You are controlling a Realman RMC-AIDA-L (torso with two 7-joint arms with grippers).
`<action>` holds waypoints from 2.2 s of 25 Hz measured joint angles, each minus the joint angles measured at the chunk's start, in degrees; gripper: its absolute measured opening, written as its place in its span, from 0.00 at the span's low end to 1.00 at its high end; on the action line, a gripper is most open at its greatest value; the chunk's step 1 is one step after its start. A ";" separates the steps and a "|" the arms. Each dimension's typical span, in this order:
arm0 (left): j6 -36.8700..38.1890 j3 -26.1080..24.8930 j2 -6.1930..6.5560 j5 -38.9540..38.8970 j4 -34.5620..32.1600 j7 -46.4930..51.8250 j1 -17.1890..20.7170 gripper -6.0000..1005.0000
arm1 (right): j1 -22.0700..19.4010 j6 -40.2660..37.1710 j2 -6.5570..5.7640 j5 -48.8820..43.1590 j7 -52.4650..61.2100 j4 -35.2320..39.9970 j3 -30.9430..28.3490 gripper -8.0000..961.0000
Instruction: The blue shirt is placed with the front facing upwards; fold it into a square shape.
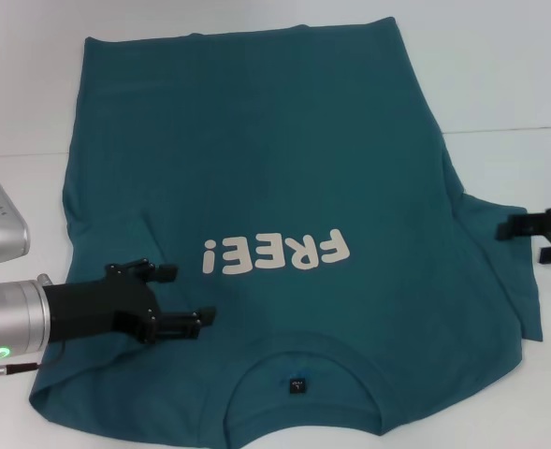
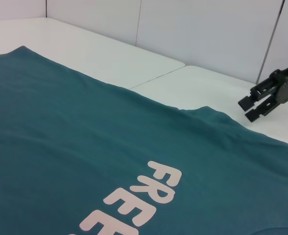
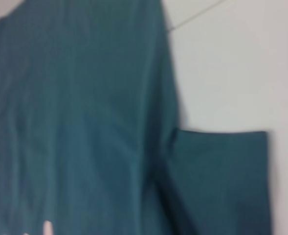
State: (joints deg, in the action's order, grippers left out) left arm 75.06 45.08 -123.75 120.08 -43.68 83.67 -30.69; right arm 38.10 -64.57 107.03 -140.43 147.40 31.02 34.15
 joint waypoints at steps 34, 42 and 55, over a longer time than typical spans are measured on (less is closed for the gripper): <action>0.09 0.00 0.01 0.07 0.27 0.00 -0.25 0.93 | -0.68 0.60 2.03 4.07 -0.67 -0.80 -0.72 0.97; 0.09 0.00 0.01 0.07 0.27 0.00 -0.25 0.93 | -1.35 1.09 2.06 6.11 -1.55 -0.85 -0.55 0.97; 0.23 0.00 0.01 0.07 0.27 0.00 -0.39 0.93 | -2.76 -1.31 -2.20 1.93 -2.52 -0.62 0.05 0.97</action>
State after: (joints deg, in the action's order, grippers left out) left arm 75.29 45.08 -123.74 120.15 -43.42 83.67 -31.08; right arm 35.34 -65.88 104.83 -138.50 144.88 30.40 34.19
